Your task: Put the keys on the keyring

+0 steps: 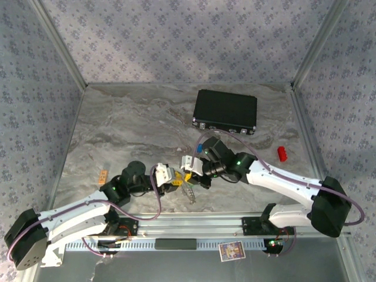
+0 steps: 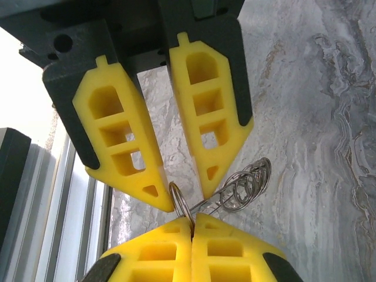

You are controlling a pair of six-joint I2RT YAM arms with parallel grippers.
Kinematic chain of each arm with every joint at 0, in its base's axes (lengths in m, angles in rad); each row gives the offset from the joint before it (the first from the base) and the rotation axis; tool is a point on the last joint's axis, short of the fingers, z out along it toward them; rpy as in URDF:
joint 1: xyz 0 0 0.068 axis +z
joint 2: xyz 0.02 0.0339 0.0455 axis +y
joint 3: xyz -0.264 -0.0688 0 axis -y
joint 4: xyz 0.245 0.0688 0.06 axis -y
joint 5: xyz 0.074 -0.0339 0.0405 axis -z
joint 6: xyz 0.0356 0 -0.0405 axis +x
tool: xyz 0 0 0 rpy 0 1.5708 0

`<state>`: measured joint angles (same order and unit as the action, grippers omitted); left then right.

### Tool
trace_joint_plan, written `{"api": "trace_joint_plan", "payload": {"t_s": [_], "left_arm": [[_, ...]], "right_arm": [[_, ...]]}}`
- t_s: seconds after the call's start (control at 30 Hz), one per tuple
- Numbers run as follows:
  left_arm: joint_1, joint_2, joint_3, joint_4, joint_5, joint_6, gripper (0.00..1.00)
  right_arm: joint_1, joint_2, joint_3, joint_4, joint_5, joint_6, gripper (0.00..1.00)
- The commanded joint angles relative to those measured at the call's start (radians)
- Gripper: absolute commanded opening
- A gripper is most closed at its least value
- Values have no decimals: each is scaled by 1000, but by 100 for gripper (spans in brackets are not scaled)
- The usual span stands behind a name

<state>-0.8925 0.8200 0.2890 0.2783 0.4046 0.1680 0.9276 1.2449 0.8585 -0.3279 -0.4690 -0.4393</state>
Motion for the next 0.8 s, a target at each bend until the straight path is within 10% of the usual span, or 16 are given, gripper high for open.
{"api": "trace_joint_plan", "payload": {"t_s": [0.0,0.23,0.4,0.77], "left_arm": [[-4,0,38,-9,15,28,20],[-3,1,38,-15,16,28,6],[-4,-5,17,19,11,11,0],[-3,-3,-14,90,2,-26,0]], "right_arm": [[27,18,45,-71,20,-33,0],[21,6,30,-40,-6,-6,1],[-5,-31,-45,46,-17,43,34],[20,-71,-107,103,71,53,29]]}}
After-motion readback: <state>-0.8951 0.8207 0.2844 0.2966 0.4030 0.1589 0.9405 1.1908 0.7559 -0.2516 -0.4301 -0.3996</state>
